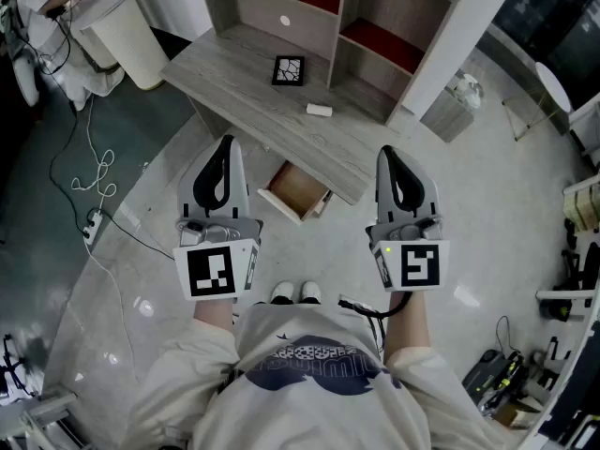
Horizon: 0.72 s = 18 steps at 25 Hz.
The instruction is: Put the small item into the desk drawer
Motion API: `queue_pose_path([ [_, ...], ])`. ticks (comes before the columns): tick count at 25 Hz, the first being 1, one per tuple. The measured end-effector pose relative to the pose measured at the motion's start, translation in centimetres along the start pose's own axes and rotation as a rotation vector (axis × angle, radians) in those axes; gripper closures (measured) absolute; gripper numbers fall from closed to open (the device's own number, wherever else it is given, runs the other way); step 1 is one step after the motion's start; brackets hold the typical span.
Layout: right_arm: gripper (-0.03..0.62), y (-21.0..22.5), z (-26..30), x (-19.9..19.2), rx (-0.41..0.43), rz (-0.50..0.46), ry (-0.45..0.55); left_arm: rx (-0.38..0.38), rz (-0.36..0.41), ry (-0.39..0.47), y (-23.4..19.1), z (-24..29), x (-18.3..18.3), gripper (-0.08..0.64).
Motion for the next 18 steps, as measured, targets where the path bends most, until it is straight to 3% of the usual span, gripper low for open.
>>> queue_pose_path([
  [18,0.594,0.09,-0.44,-0.73,-0.001,-0.012,-0.033,0.000,-0.009,-0.020,0.43,-0.26,-0.38,0.552],
])
Point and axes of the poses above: the fingertips, and each gripper's own axes: z forward along the fingers, y to its right, x out of its top, the point moved 5 cm from there along -z, backward along the fingers, and after that the axes turned 8 degrees about -y, right-handed, at the moved point
